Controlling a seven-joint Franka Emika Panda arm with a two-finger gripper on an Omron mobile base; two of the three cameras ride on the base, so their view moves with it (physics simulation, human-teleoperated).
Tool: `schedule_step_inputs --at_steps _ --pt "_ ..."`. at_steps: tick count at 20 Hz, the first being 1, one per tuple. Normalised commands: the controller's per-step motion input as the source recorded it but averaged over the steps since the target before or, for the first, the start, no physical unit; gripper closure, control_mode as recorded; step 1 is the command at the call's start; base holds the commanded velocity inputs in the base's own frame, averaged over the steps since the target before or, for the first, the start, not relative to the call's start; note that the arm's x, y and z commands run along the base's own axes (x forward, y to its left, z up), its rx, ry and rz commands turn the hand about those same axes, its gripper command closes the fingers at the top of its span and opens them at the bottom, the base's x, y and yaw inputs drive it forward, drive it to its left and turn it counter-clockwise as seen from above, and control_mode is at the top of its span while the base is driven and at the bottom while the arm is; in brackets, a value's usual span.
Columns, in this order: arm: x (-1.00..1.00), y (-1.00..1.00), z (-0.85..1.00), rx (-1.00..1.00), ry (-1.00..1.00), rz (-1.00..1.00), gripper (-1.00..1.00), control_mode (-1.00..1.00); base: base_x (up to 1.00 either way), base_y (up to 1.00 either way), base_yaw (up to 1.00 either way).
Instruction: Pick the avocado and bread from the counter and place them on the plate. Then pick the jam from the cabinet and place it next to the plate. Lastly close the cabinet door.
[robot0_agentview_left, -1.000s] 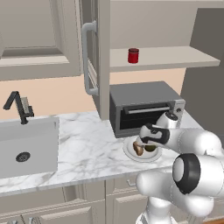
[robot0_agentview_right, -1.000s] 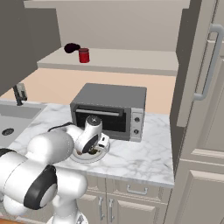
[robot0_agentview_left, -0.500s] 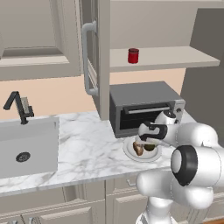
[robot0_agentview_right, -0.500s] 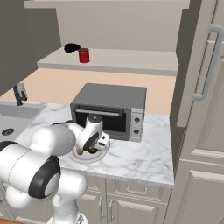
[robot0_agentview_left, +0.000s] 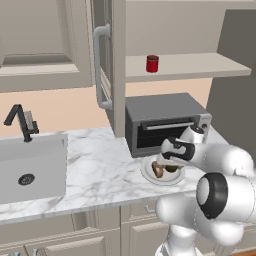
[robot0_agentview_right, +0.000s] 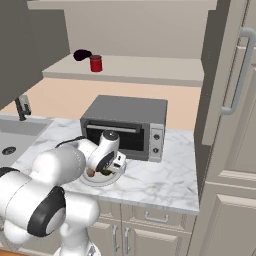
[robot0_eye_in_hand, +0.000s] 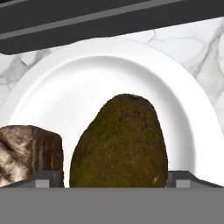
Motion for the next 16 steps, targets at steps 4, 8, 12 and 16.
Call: schedule_step_inputs --at_steps 4,8,12,16 --pt "-0.36 0.0 0.06 0.05 0.0 0.0 -1.0 -1.0 0.0 0.0 0.0" --pt "-0.31 0.0 0.32 0.06 0.0 0.0 -1.0 -1.0 0.0 0.0 0.0" --pt "-0.39 0.0 0.37 0.04 0.0 0.0 -1.0 -1.0 0.0 0.0 0.0" --pt "-0.44 0.01 0.37 0.0 -0.01 0.0 -1.0 -1.0 0.0 0.0 0.0"
